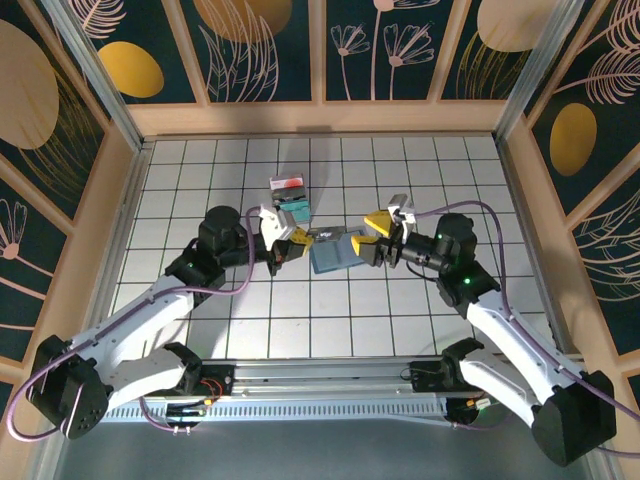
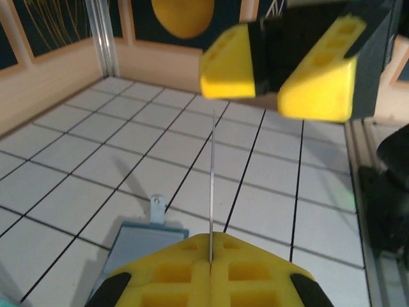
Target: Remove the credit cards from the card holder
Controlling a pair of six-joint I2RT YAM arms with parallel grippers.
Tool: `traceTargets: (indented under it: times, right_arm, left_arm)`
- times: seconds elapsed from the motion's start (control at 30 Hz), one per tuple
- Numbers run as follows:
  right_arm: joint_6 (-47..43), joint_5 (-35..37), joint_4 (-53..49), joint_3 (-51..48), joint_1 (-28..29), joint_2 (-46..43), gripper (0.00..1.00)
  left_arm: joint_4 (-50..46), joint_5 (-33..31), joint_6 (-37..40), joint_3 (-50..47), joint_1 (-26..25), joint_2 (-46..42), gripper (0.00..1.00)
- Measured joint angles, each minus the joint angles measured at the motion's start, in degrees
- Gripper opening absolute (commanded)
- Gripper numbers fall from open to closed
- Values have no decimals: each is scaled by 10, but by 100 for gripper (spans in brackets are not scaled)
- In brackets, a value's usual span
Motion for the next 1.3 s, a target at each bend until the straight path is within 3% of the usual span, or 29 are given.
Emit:
traceTargets:
  times: [0.17,0.47,0.7,0.83,0.9,1.03,1.1,1.2,1.3]
  right_arm:
    - [36,-61,78,-3,-5,27,65]
    - [82,-147,146,17,-5,101,49]
    - [94,-171,169,35,15,127,25]
    - [94,-184,175,45,25,139,0]
    - [94,-189,174,48,25,140,0]
    - [77,-187,150,55,27,139,0]
    - [61,-176,120,65,29,138,0]
    - [43,-160,85,76,29,135,0]
    - [1,-132,-3,106,31,133,0]
  left_arm:
    - [45,23,-44,-10,0,-16,0]
    - [88,59,-80,-15,0,-16,0]
    - [110,73,-91,-17,0,-8,0]
    - [117,71,-95,-18,1,-4,0]
    - [118,68,-98,-18,5,-1,0]
    - [113,66,-92,-16,5,2,45]
    - [91,64,-81,-9,4,5,60]
    - [66,61,-71,3,3,5,79]
    - [1,33,-41,41,3,5,85]
